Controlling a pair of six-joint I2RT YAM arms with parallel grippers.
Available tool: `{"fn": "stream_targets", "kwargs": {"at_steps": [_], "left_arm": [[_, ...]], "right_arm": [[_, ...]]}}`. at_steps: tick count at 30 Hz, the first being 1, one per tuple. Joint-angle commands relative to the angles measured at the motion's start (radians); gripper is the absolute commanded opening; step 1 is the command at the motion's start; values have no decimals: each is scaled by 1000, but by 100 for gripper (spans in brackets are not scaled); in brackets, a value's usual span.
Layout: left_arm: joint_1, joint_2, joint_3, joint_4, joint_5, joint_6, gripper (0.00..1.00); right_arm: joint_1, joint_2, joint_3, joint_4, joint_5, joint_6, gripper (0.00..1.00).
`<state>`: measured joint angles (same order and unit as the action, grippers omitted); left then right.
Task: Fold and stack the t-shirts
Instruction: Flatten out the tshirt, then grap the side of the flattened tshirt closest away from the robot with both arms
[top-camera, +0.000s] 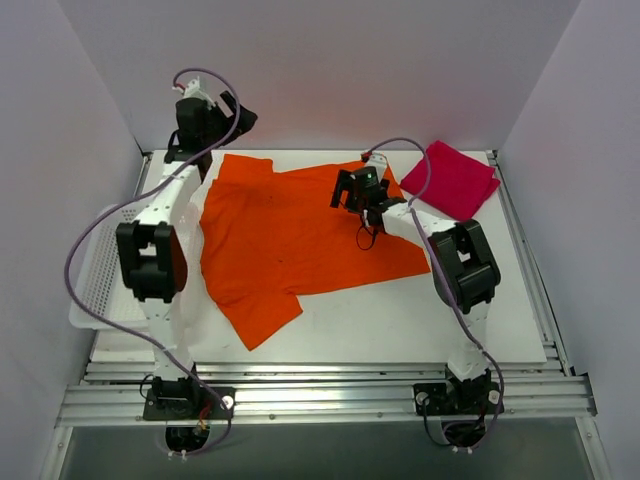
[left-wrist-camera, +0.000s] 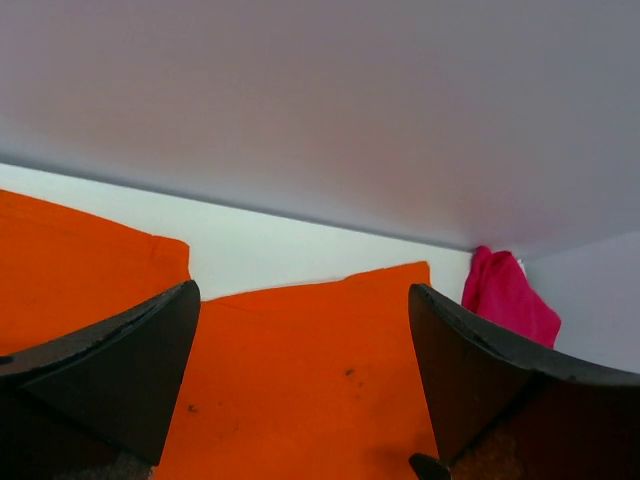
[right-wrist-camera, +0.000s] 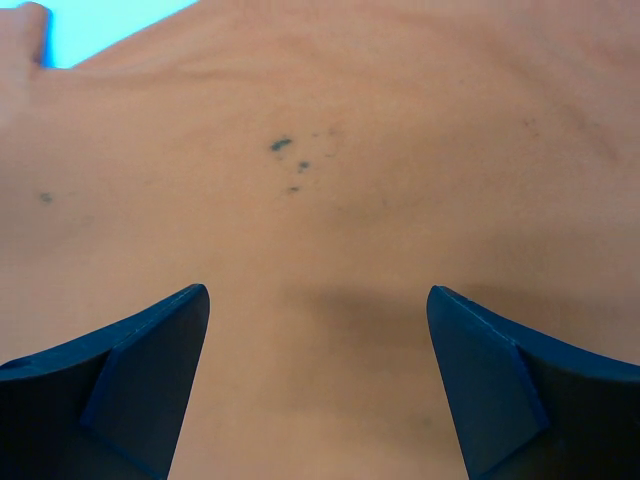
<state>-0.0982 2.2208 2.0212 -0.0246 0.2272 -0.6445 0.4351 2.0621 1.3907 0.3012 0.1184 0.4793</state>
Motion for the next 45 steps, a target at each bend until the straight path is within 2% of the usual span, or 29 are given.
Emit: {"fn": "stream_targets", "kwargs": {"at_steps": [1, 3, 4, 5, 6, 7, 8, 9, 10, 11, 12, 13, 15, 17, 18, 19, 20, 22, 23, 24, 25, 26, 27, 29, 30, 36, 39, 43, 45], "left_arm": [[-27, -318, -178, 36, -150, 63, 94], [-98, -410, -329, -42, -283, 127, 94], [-133, -499, -376, -93, -415, 155, 94], [-221, -542, -477, -106, -483, 214, 94], [-274, -591, -536, -88, -549, 247, 94], [-329, -689, -602, -40, -677, 285, 94], [-387, -735, -680, 36, -725, 331, 94], [-464, -781, -849, 243, -729, 398, 94], [-469, -823, -946, 370, -651, 402, 94], [-444, -887, -1039, 485, -368, 364, 94], [-402, -897, -1123, 596, -245, 180, 94], [-326, -873, -1264, 838, -132, 99, 94], [-273, -819, -1329, 995, 94, -88, 94], [-276, -802, -1279, 785, 115, -119, 94], [-311, -819, -1253, 474, -99, -92, 94], [-364, -858, -1215, 330, -265, -84, 94], [-491, -877, -1202, 134, -531, -92, 94], [-593, -929, -1199, 31, -665, -96, 94], [-682, -946, -1193, -53, -722, -142, 94], [-711, -961, -1187, -196, -780, -174, 94], [-742, -986, -1184, -265, -860, -207, 94], [-779, -995, -1178, -332, -888, -242, 94], [-788, -1003, -1178, -462, -913, -330, 94], [-798, -1026, -1188, -540, -907, -404, 94], [-807, -1032, -1197, -579, -895, -420, 94], [-819, -1062, -1214, -805, -914, -625, 94], [-822, -1113, -1240, -863, -910, -740, 94], [-909, -1156, -1317, -960, -917, -851, 94], [-917, -1150, -1337, -995, -898, -879, 94]], "right_arm": [[20, -193, 48, -72, 78, -15, 86], [48, -252, 33, -106, 202, -4, 86], [57, -314, 13, -143, 255, 4, 86], [69, -347, 2, -167, 400, 21, 86], [95, -377, -13, -197, 465, 27, 86], [112, -440, -56, -200, 527, 15, 86], [128, -473, -79, -198, 577, 2, 87], [137, -499, -102, -217, 616, -16, 87], [148, -546, -114, -247, 622, -24, 88], [148, -568, -130, -278, 615, -18, 89], [148, -589, -139, -304, 592, -13, 91], [149, -638, -153, -379, 557, -5, 91], [159, -706, -221, -427, 529, 2, 93], [163, -834, -331, -438, 512, 45, 95], [162, -874, -364, -460, 521, 74, 96], [160, -940, -390, -482, 549, 105, 96], [157, -967, -430, -543, 576, 178, 99], [148, -1002, -459, -586, 612, 232, 100], [116, -1007, -476, -593, 590, 239, 100], [84, -1002, -508, -584, 548, 242, 100], [36, -982, -525, -565, 479, 226, 100], [-22, -964, -542, -542, 278, 208, 100], [-152, -921, -580, -499, 176, 182, 100], [-252, -887, -617, -459, 31, 163, 100], [-284, -878, -633, -427, 12, 163, 100], [-288, -913, -677, -412, 90, 212, 100], [-289, -928, -664, -448, 98, 226, 100], [-288, -970, -668, -473, 144, 219, 100], [-288, -1000, -691, -452, 145, 225, 100]]}}
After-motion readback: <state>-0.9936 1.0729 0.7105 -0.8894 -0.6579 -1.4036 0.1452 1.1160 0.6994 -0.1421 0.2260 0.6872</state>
